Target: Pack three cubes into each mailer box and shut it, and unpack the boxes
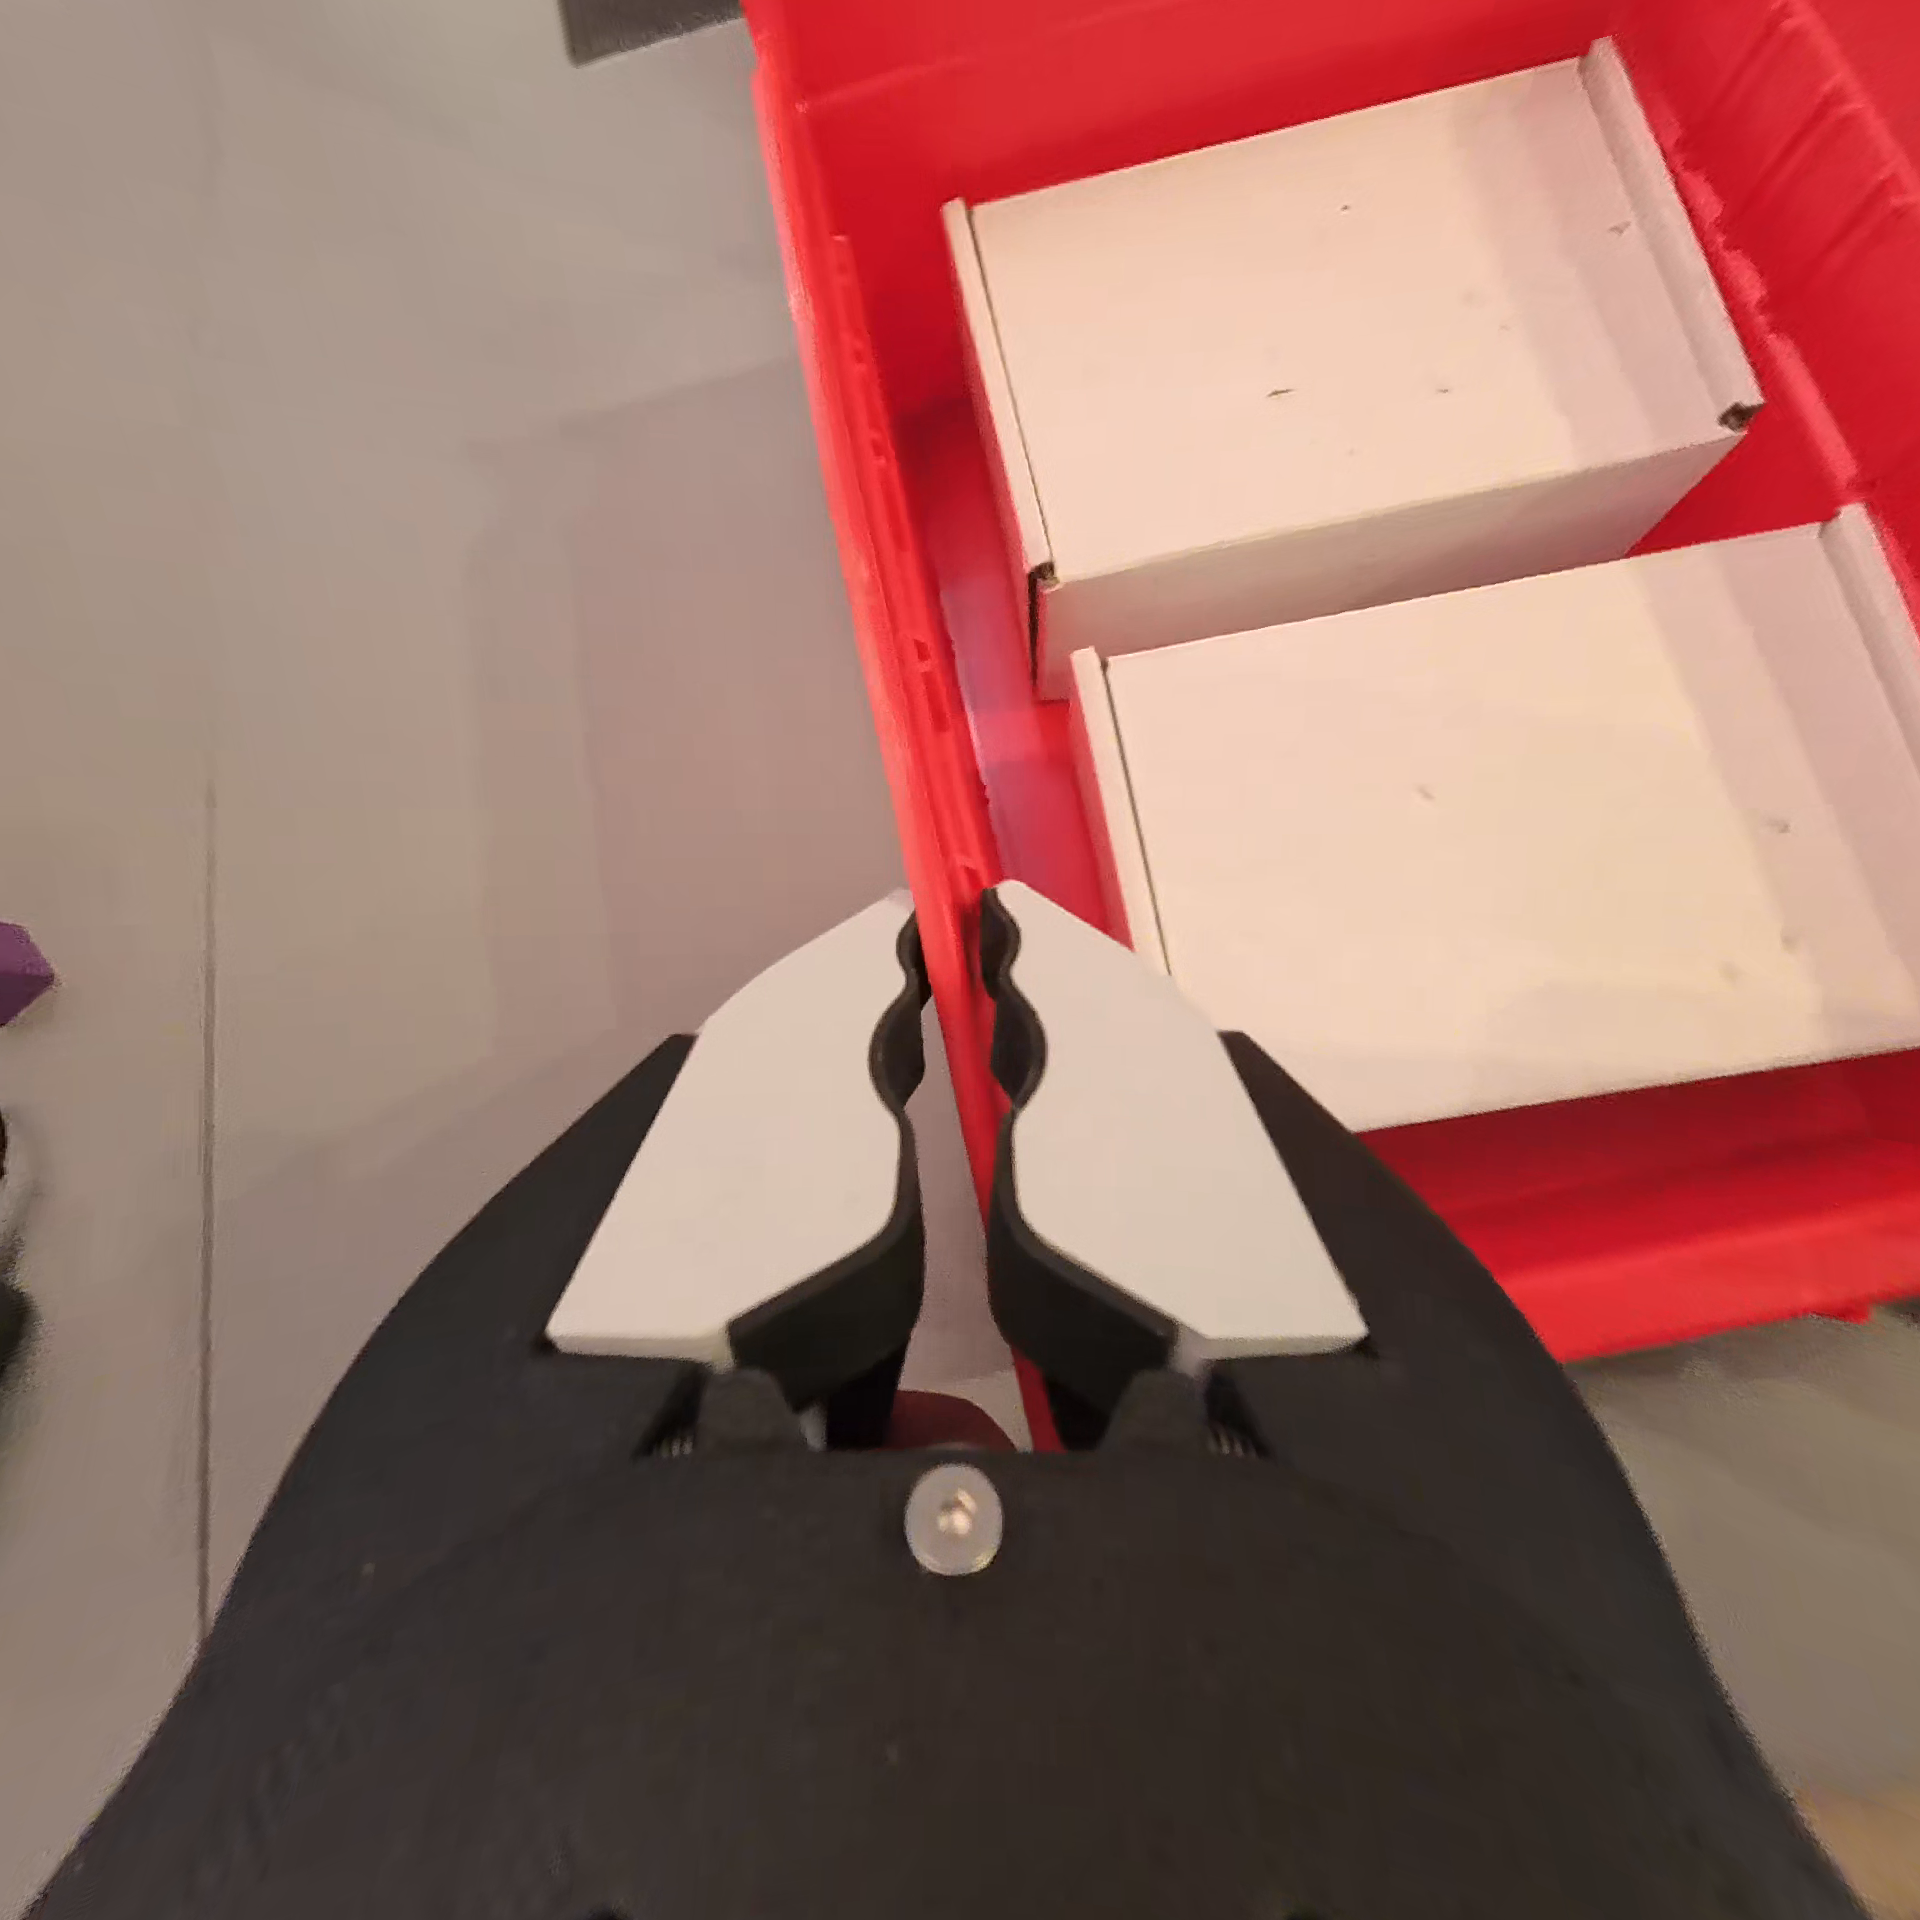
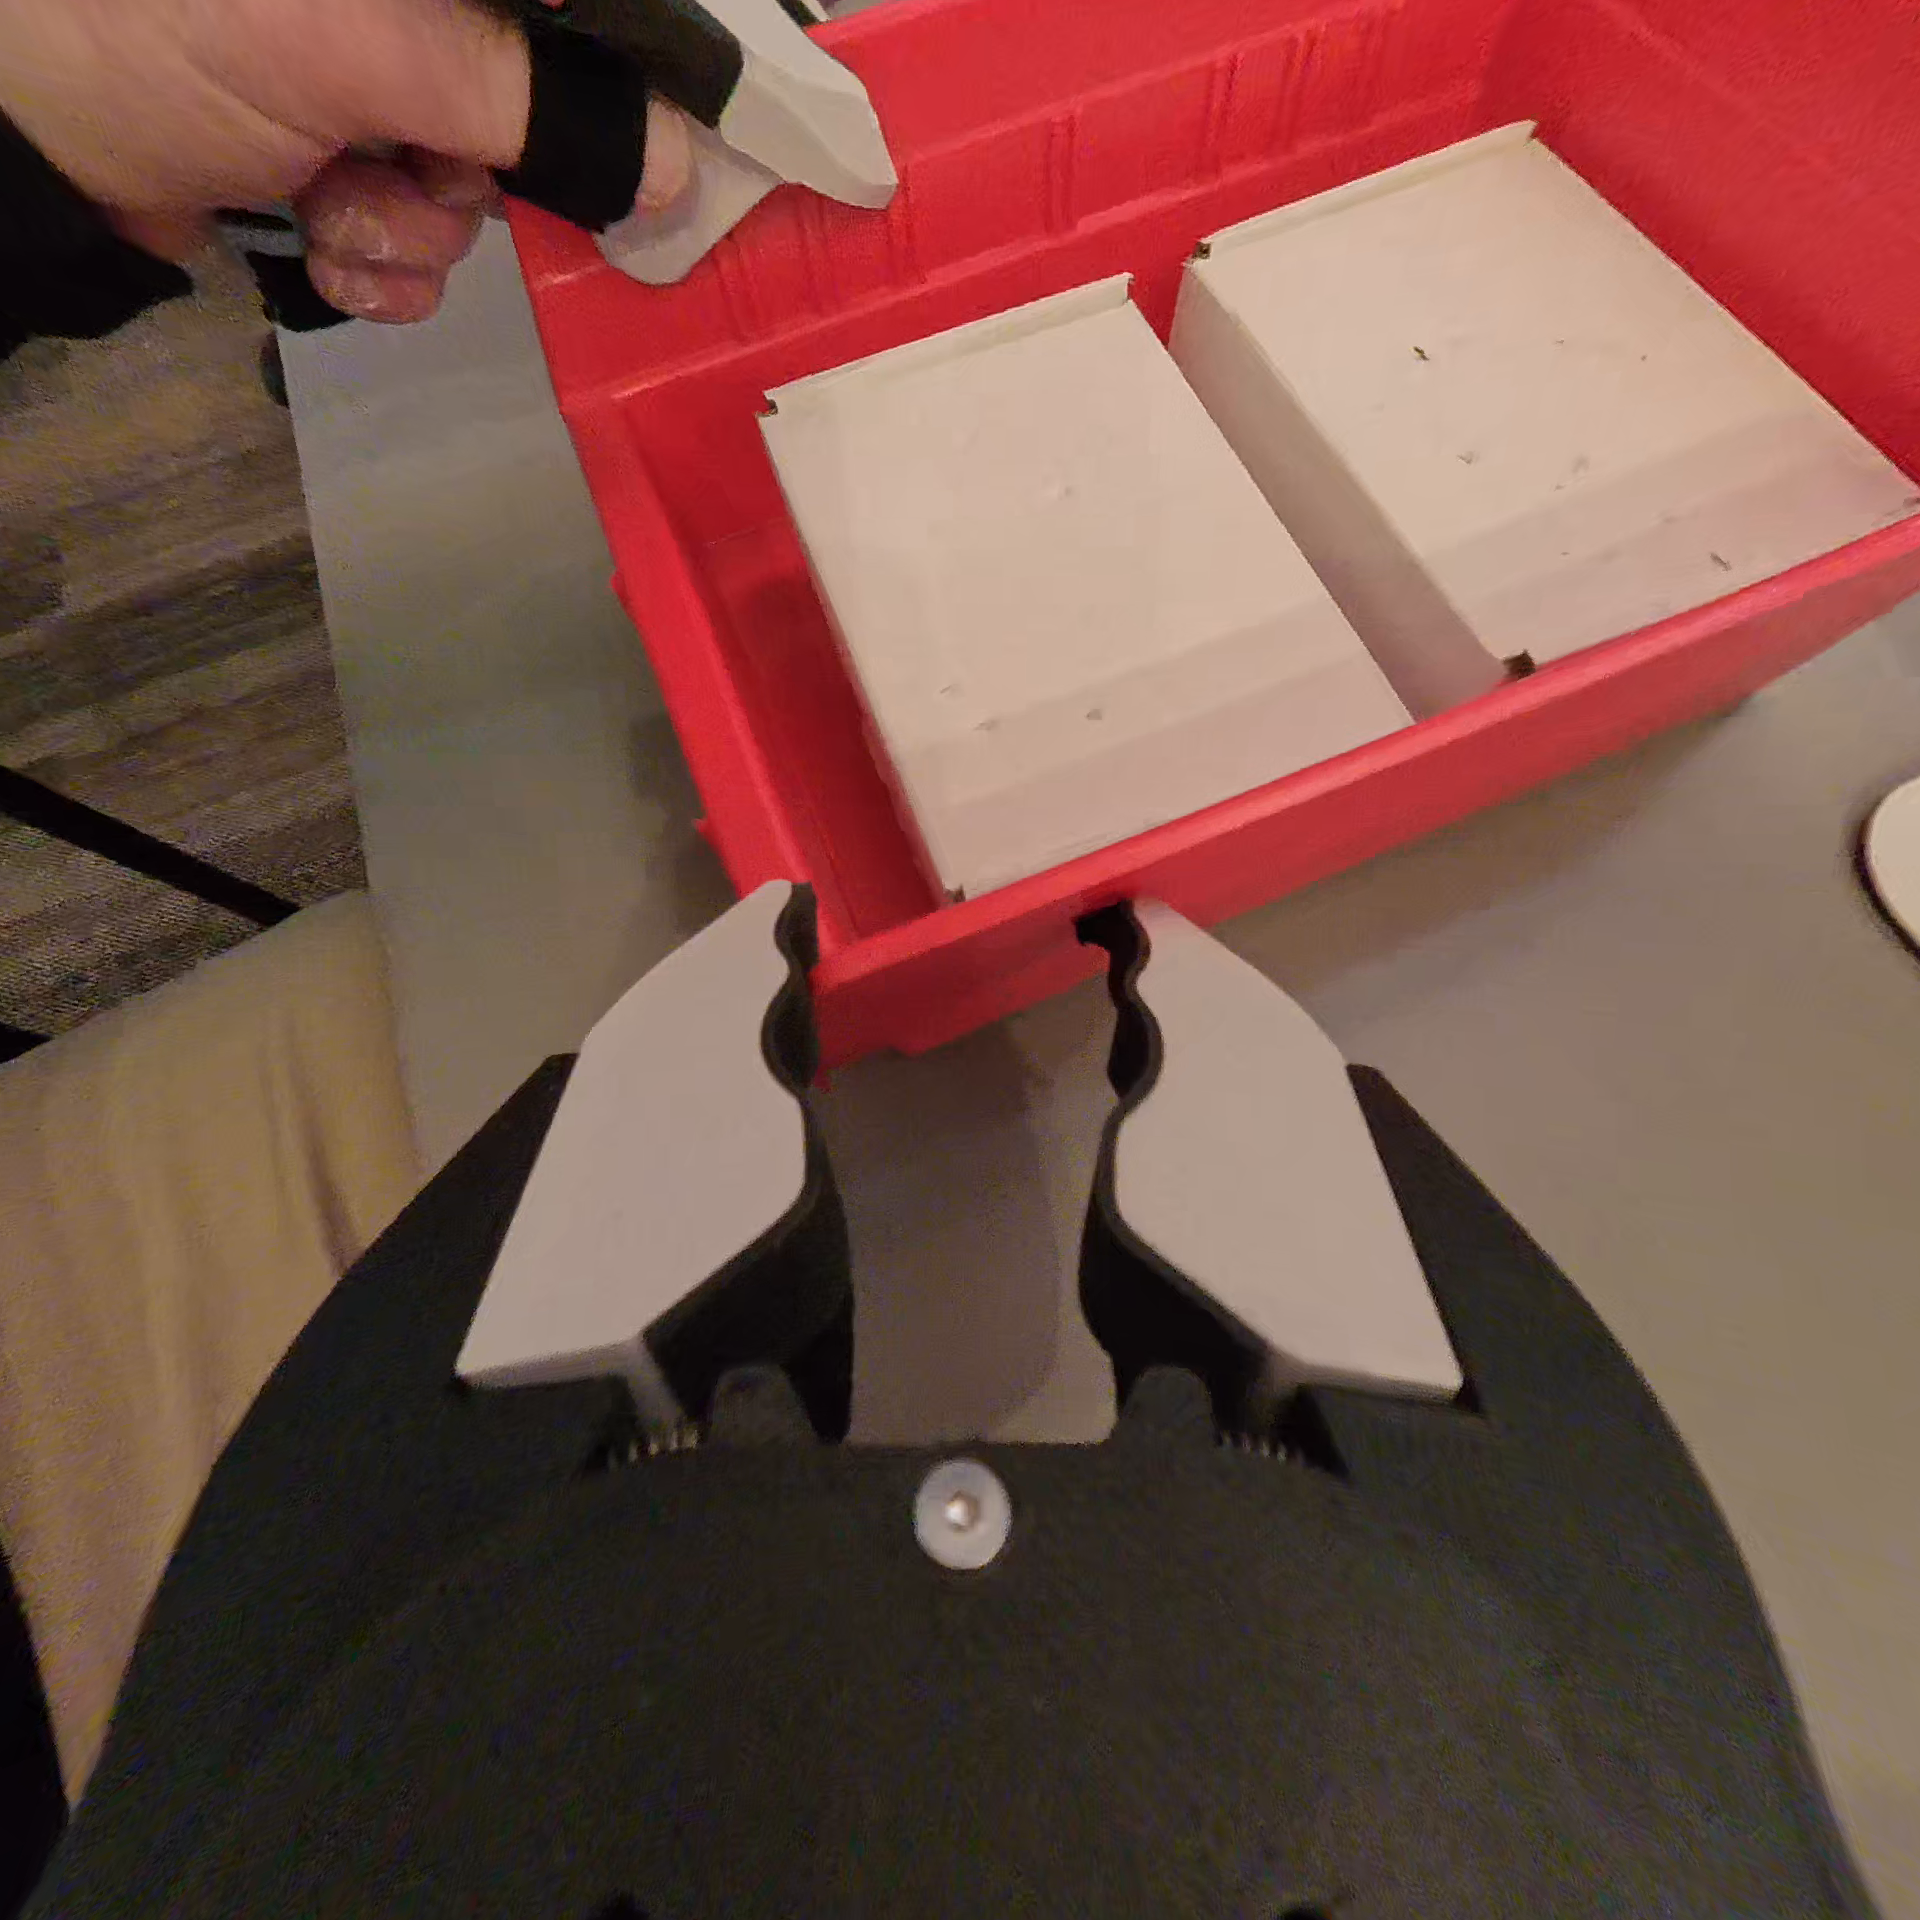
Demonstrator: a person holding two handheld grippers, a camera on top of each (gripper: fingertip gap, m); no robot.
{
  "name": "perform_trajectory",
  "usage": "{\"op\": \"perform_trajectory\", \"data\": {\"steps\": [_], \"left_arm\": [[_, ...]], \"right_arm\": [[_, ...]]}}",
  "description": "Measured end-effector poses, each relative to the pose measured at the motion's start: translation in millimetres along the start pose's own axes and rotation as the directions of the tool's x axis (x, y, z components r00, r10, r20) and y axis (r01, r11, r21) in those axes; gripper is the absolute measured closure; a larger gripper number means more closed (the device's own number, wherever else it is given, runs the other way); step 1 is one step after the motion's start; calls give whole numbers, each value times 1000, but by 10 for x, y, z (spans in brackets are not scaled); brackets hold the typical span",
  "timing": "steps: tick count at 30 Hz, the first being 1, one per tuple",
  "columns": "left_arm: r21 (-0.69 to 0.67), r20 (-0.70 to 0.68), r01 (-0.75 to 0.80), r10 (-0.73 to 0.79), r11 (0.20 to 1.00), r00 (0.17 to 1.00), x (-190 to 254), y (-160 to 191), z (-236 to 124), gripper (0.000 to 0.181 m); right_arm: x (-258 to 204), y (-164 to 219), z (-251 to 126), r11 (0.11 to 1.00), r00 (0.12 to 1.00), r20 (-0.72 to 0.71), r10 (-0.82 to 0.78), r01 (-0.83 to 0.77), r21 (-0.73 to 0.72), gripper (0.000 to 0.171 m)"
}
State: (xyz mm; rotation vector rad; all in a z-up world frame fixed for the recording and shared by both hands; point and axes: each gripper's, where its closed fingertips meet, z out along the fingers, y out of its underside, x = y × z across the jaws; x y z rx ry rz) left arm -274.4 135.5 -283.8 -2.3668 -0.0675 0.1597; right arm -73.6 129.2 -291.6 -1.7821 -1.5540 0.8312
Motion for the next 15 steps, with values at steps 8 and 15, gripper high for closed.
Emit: {"op": "perform_trajectory", "data": {"steps": [8, 15], "left_arm": [[3, -29, 10, -10, 1000, 1000, -318, -86, 158, 168], [72, 69, -129, 124, 989, 990, -327, -247, -138, 117]], "right_arm": [[3, -170, 42, 997, 998, 47, 41, -44, 56, 103], [803, 82, -1206, 984, 881, -439, -177, 146, -106, 96]]}}
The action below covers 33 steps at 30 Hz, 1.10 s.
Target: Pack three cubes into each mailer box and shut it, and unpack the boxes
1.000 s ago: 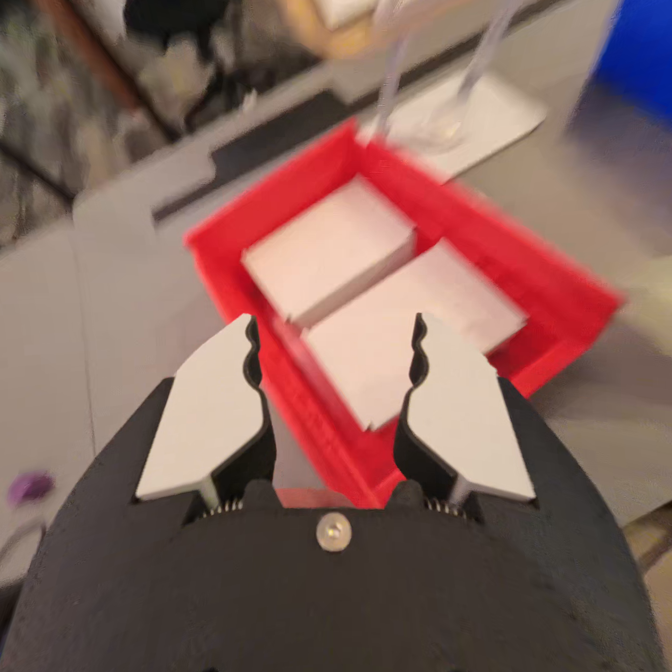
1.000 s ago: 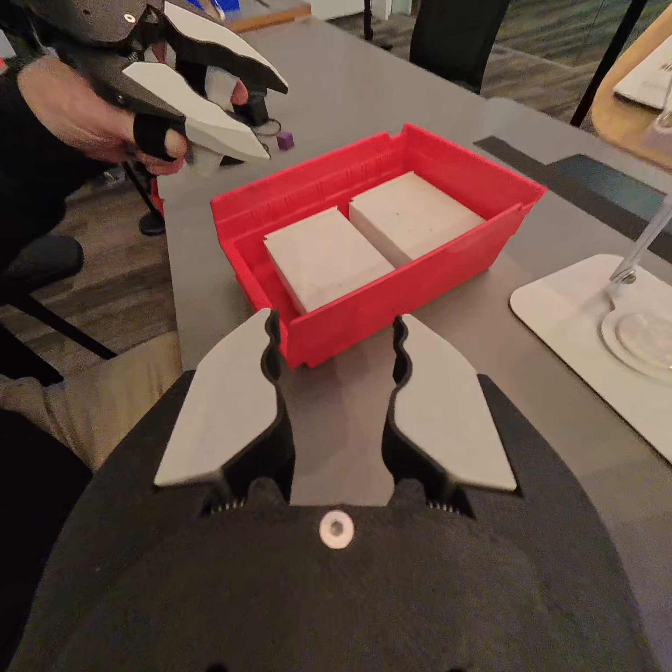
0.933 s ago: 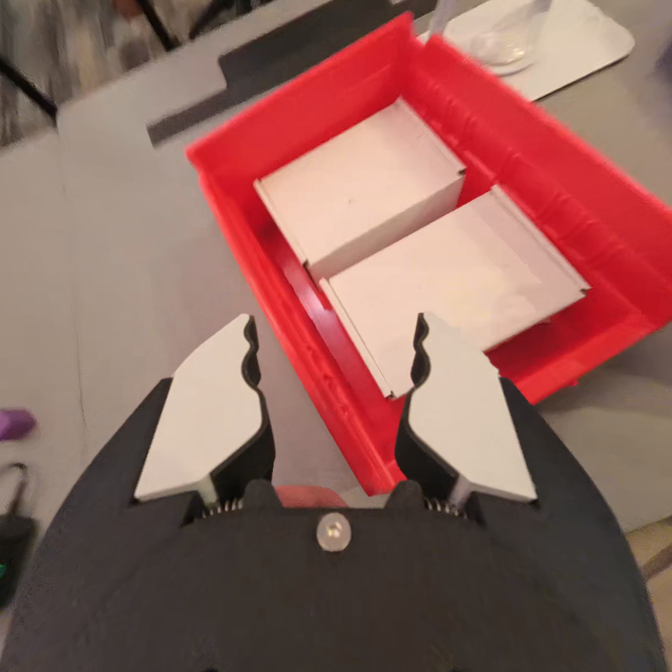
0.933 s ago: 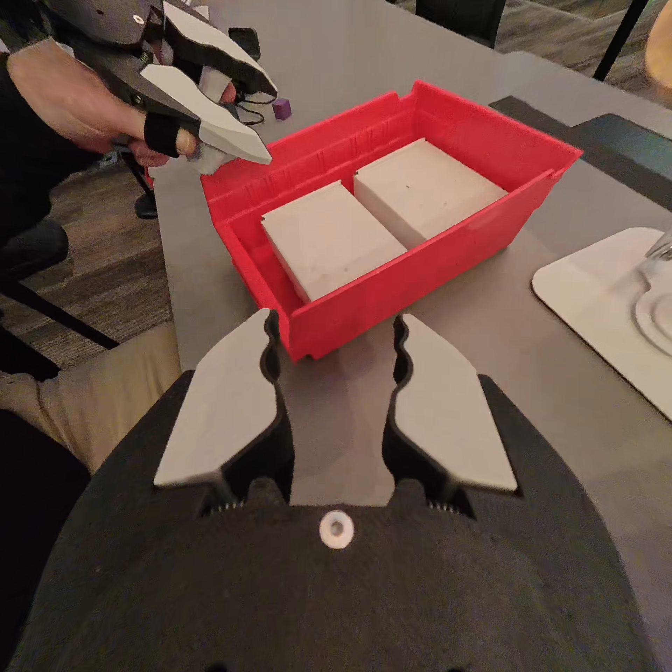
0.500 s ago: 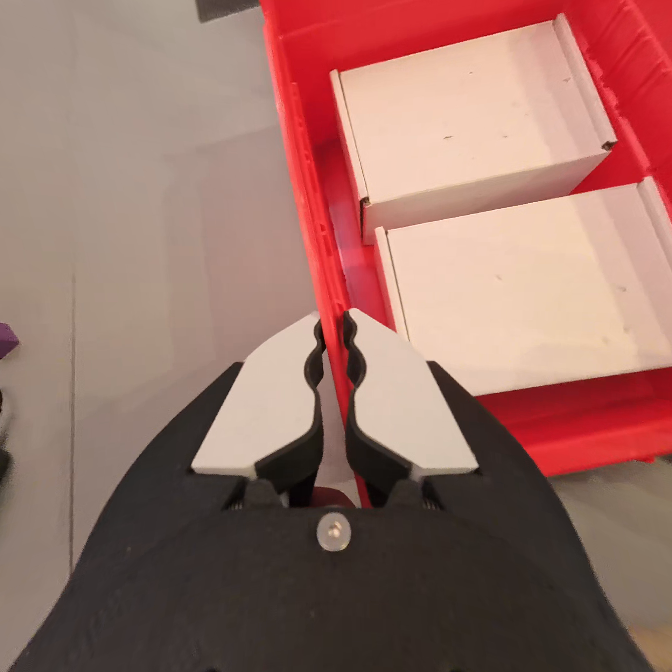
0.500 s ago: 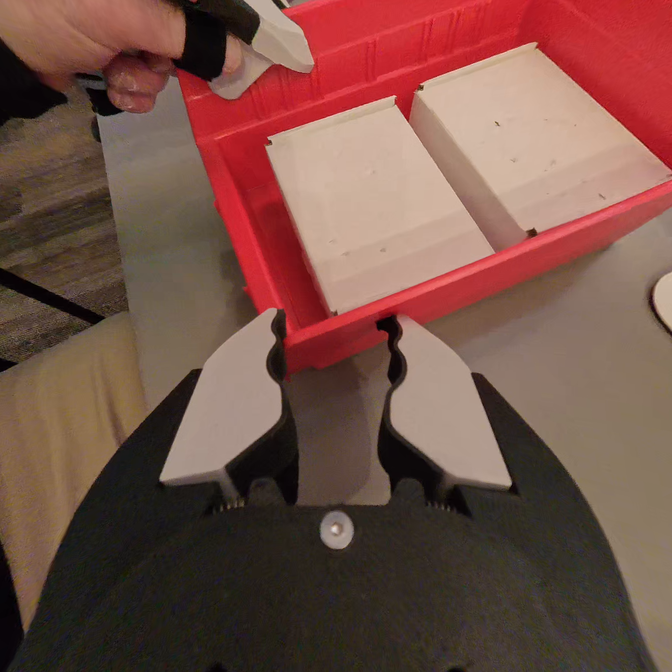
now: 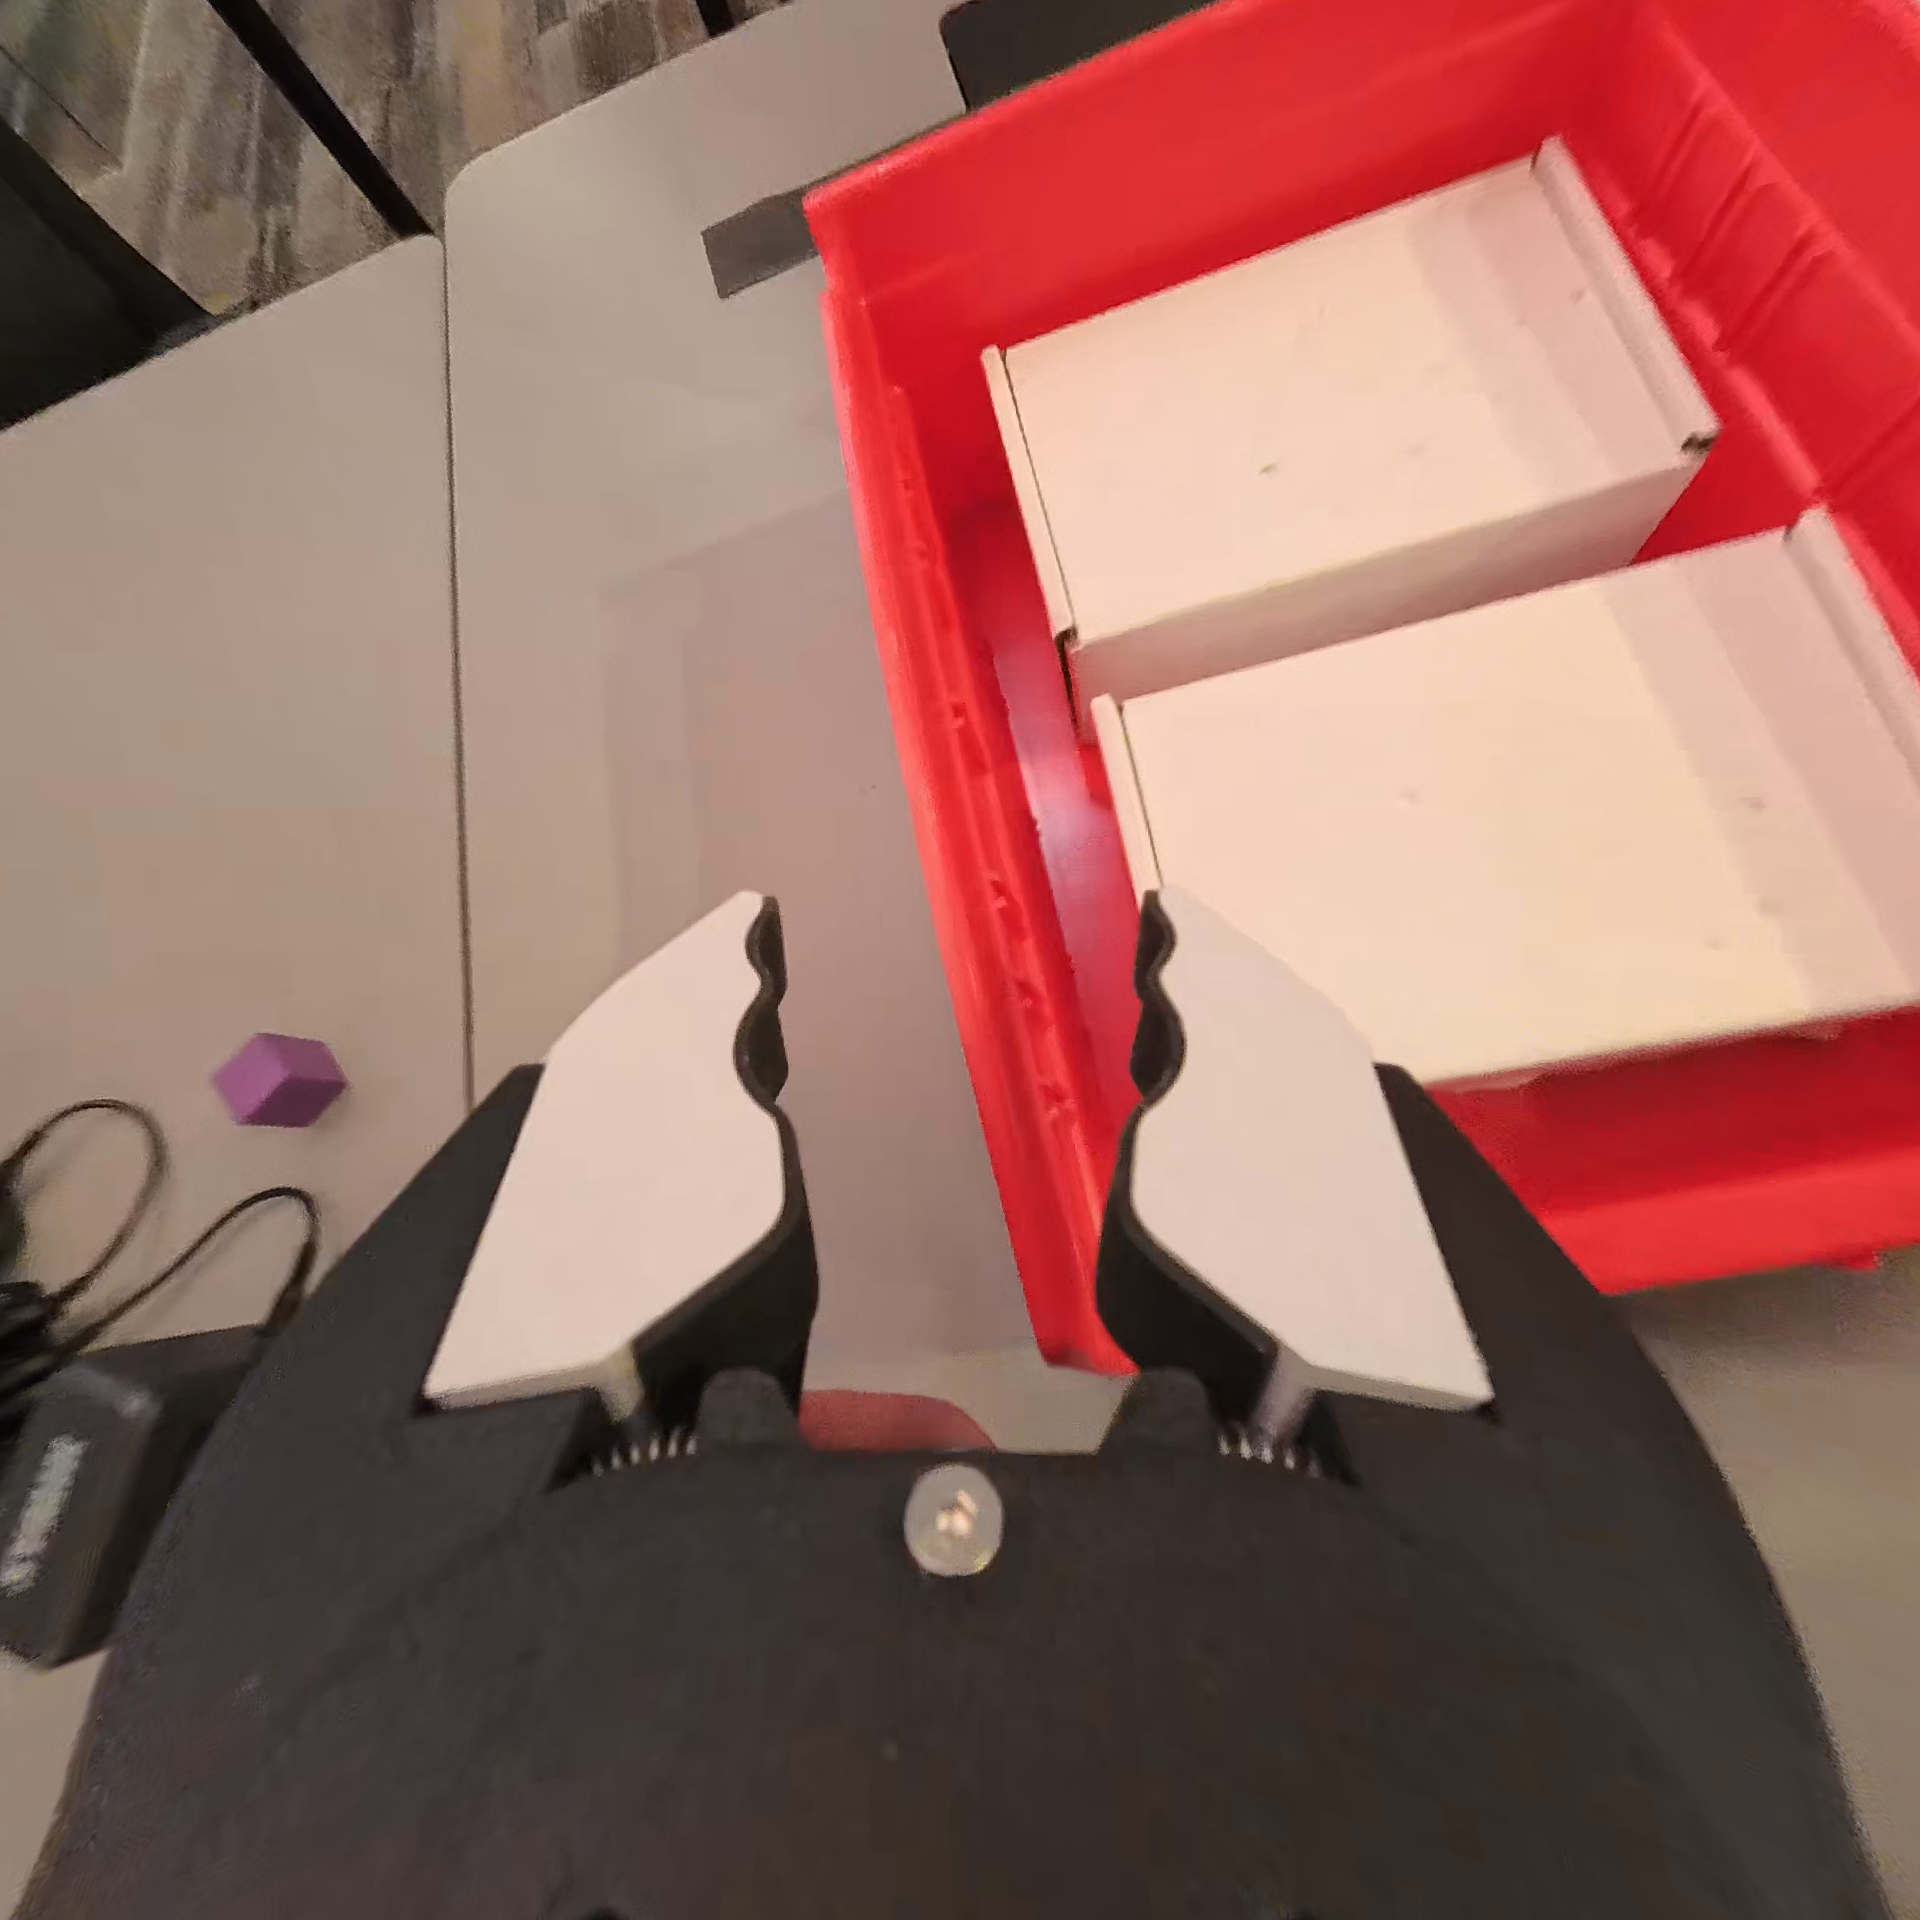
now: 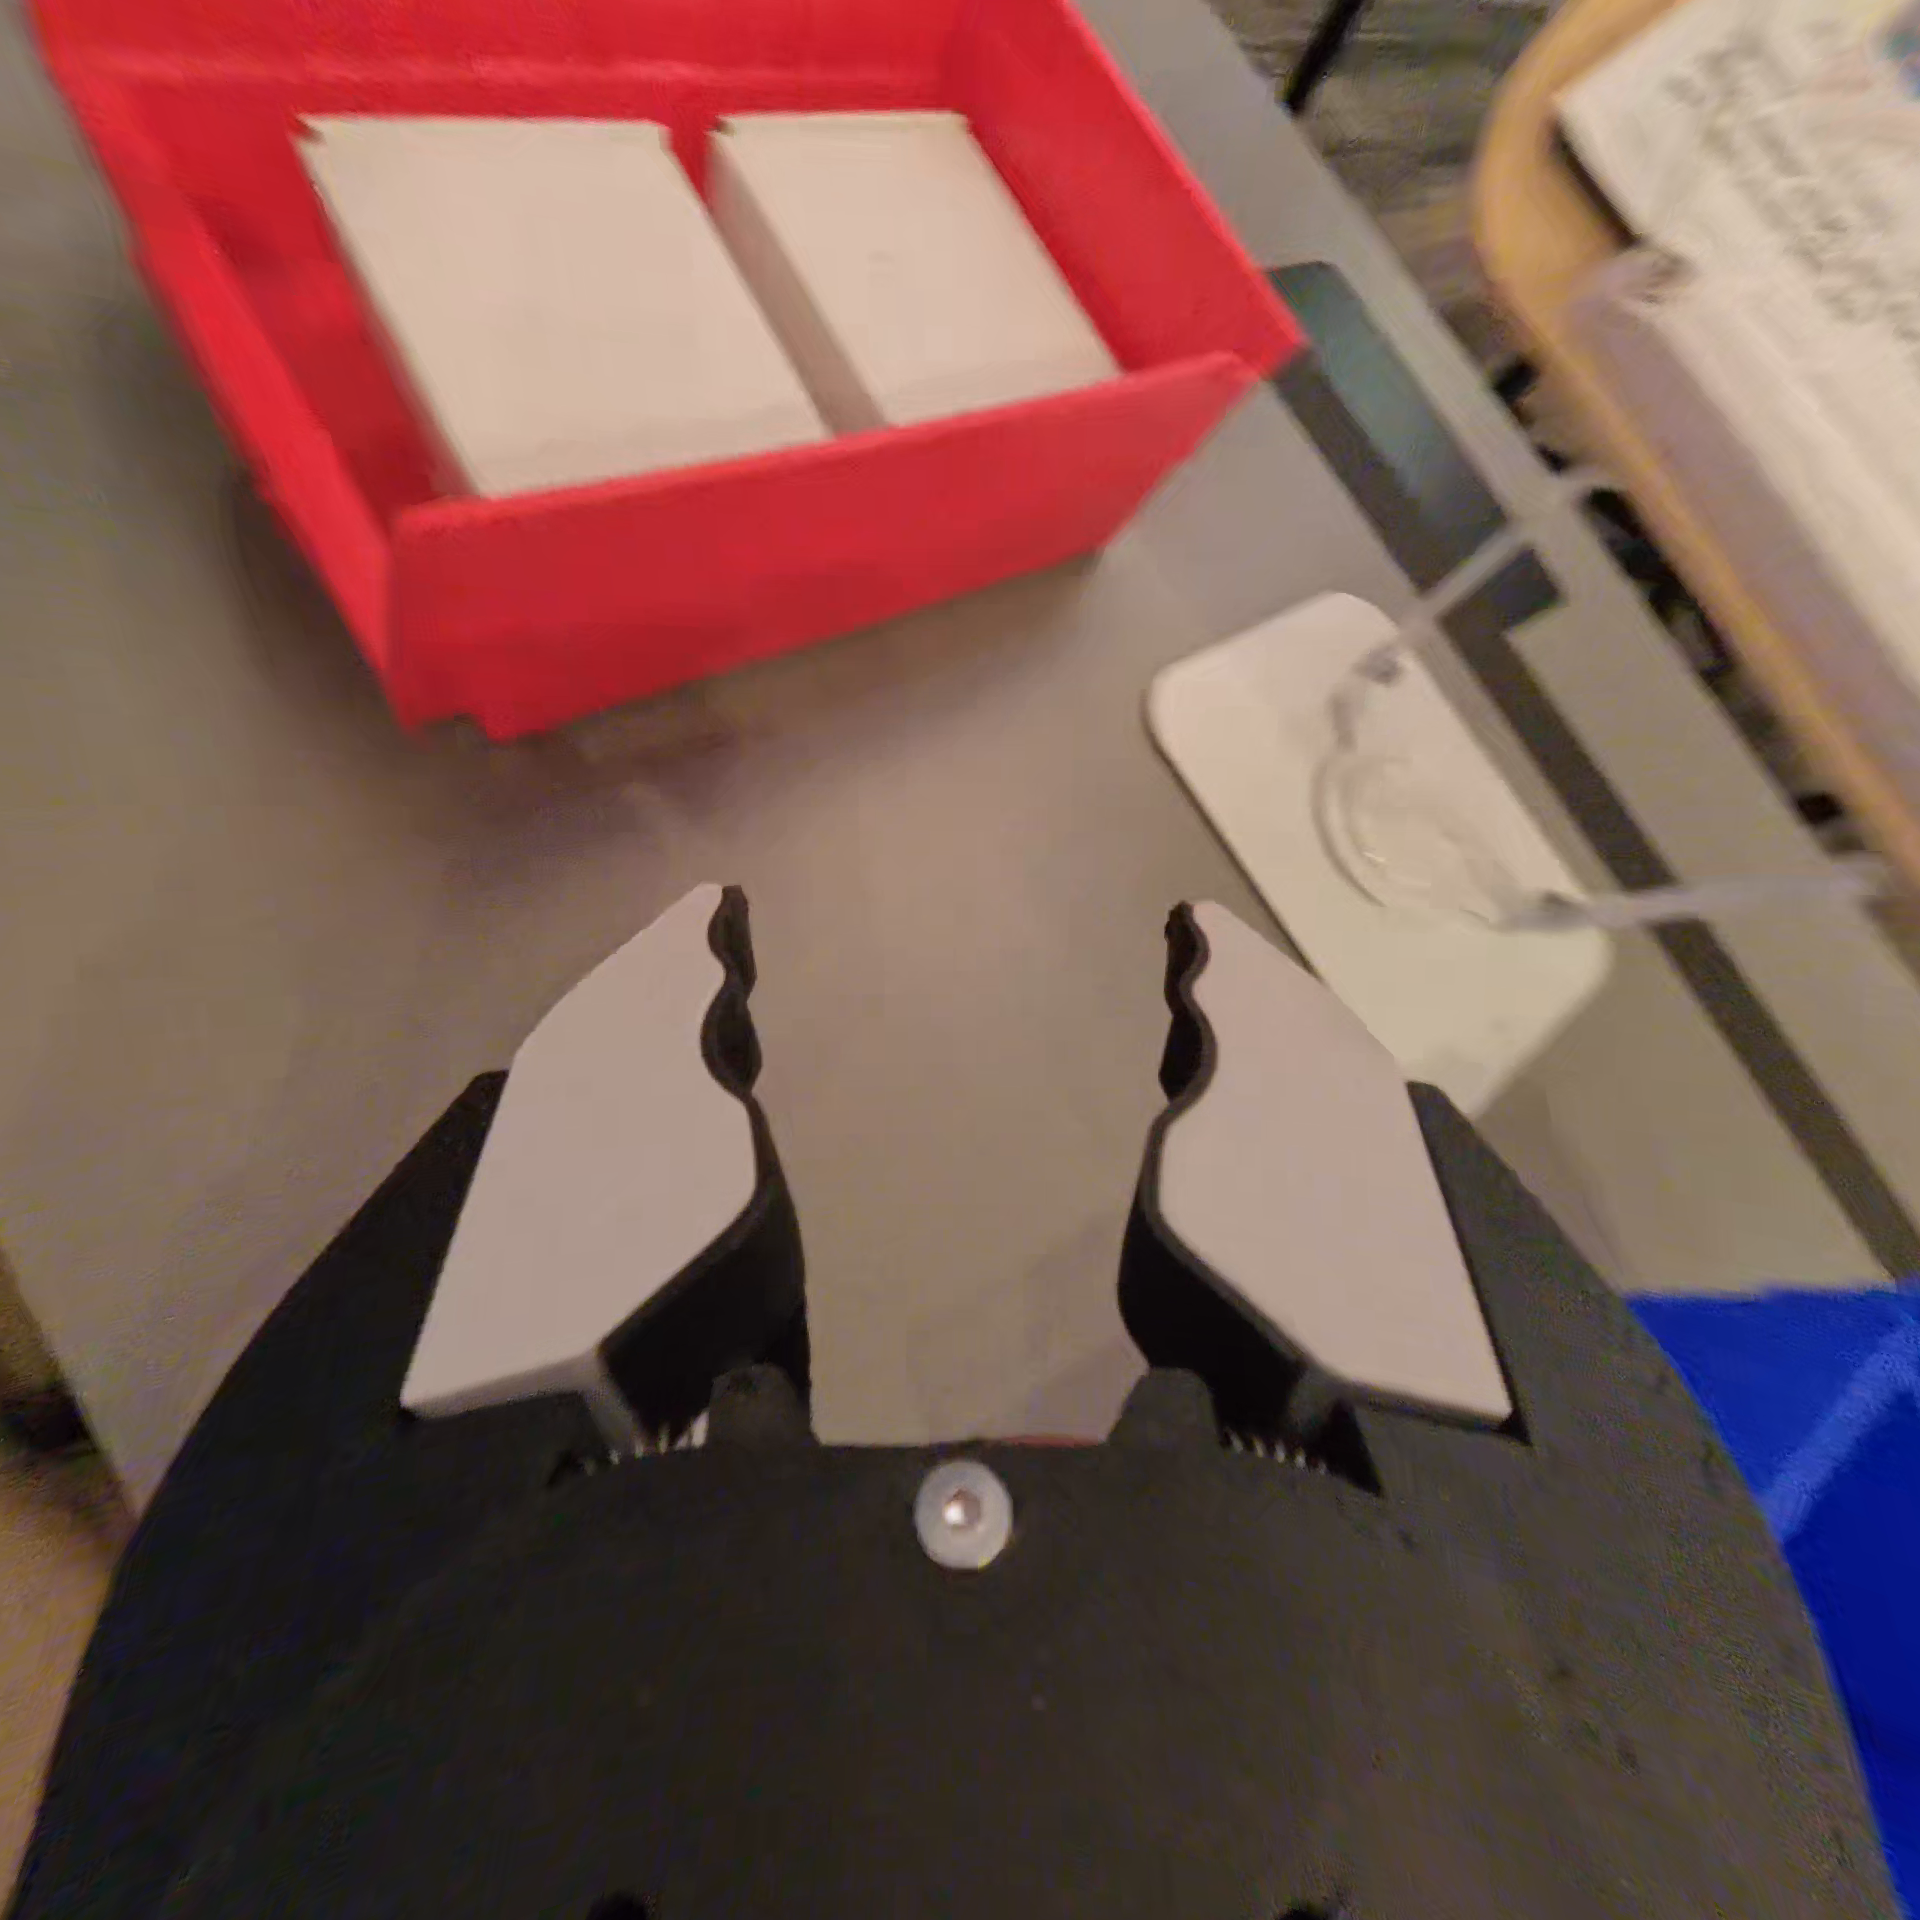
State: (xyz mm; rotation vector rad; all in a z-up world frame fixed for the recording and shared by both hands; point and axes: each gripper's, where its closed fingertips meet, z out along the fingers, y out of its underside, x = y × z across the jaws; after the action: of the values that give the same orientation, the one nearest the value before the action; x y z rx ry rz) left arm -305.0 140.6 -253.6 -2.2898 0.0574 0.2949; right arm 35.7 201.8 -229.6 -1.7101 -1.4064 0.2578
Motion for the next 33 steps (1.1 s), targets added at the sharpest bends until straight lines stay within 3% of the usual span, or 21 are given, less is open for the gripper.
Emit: {"op": "perform_trajectory", "data": {"steps": [5, 8, 11, 14, 19, 29, 33], "left_arm": [[-79, -21, 13, -14, 997, 1000, 30, 177, 114, 135], [-107, -24, 29, -32, 994, 999, 48, 250, 178, 163], [-100, -22, 68, -71, 993, 997, 73, 251, 206, 168], [-94, -24, 146, -149, 985, 989, 85, 241, 213, 171], [-59, -73, 279, -283, 958, 956, 145, 204, 248, 176], [-7, -30, 316, -317, 949, 948, 166, 125, 321, 176], [1, -12, 304, -304, 953, 953, 134, 93, 365, 176]], "right_arm": [[963, 846, -600, 981, 950, -304, 73, -124, -149, 97], [1014, 1268, -593, 949, 947, -290, 138, -210, -234, 96], [928, 1552, -414, 918, 956, -261, 134, -219, -331, 95], [1001, 1586, -382, 913, 945, -289, 155, -249, -324, 99], [1172, 1755, -513, 899, 913, -356, 200, -315, -303, 121], [1481, 2007, -690, 860, 817, -420, 395, -490, -144, 168], [1543, 2128, -780, 832, 775, -438, 456, -546, -98, 168]]}}
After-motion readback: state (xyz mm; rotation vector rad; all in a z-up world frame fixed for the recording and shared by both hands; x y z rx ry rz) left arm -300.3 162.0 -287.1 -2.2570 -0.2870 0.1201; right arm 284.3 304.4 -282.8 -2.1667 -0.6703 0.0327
